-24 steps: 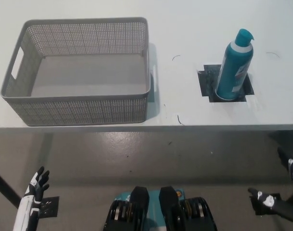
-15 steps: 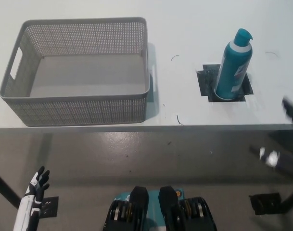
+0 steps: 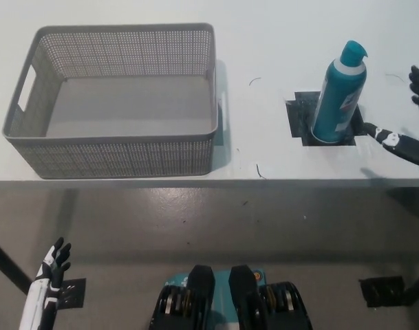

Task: Use the right hand to pick up an air purifying spray and put it inside a container

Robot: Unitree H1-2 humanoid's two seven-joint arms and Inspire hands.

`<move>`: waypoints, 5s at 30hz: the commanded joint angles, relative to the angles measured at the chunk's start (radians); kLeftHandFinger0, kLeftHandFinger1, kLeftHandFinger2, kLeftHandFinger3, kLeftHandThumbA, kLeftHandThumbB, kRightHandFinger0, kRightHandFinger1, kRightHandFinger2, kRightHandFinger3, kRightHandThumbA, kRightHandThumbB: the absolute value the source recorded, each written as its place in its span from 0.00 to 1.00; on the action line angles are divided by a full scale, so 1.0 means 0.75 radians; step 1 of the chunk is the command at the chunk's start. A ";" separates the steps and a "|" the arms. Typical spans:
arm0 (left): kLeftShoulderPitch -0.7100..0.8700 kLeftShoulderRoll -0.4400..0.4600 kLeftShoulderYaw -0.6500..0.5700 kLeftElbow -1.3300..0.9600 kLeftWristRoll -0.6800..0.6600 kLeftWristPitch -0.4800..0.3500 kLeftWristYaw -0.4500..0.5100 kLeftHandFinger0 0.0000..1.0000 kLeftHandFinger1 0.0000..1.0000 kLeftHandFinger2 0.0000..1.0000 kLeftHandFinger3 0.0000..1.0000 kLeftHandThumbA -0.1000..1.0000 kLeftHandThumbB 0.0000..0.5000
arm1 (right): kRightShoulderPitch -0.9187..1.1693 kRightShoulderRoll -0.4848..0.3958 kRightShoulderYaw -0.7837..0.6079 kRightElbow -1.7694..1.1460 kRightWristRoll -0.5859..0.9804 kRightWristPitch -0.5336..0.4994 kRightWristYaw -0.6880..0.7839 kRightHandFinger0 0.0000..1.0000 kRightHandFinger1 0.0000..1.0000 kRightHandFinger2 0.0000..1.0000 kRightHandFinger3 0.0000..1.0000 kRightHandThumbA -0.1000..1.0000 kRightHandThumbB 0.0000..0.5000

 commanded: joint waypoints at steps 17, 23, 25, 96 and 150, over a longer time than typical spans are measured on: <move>0.002 0.010 0.002 -0.052 0.004 -0.033 0.017 1.00 1.00 1.00 1.00 1.00 0.41 | -0.431 0.114 -0.020 0.770 0.049 -0.141 -0.054 1.00 1.00 1.00 1.00 1.00 1.00; -0.009 0.014 0.006 -0.039 -0.015 -0.043 0.011 1.00 1.00 1.00 1.00 1.00 0.50 | -0.460 0.164 0.023 0.784 0.028 -0.129 -0.086 1.00 1.00 1.00 1.00 1.00 1.00; -0.010 0.014 0.006 -0.040 -0.014 -0.044 0.013 1.00 1.00 1.00 1.00 1.00 0.51 | -0.464 0.178 0.032 0.759 0.022 -0.095 -0.096 1.00 1.00 1.00 1.00 1.00 1.00; 0.039 0.001 -0.052 -0.097 0.027 0.010 -0.001 1.00 1.00 1.00 1.00 1.00 0.51 | -0.996 0.746 0.226 1.019 0.180 -0.196 -0.200 0.94 1.00 1.00 1.00 0.32 1.00; 0.069 -0.008 -0.025 -0.051 -0.008 -0.030 0.036 1.00 1.00 1.00 1.00 1.00 0.52 | 0.849 0.053 0.153 -0.210 0.184 -0.666 0.106 1.00 1.00 1.00 1.00 0.56 0.70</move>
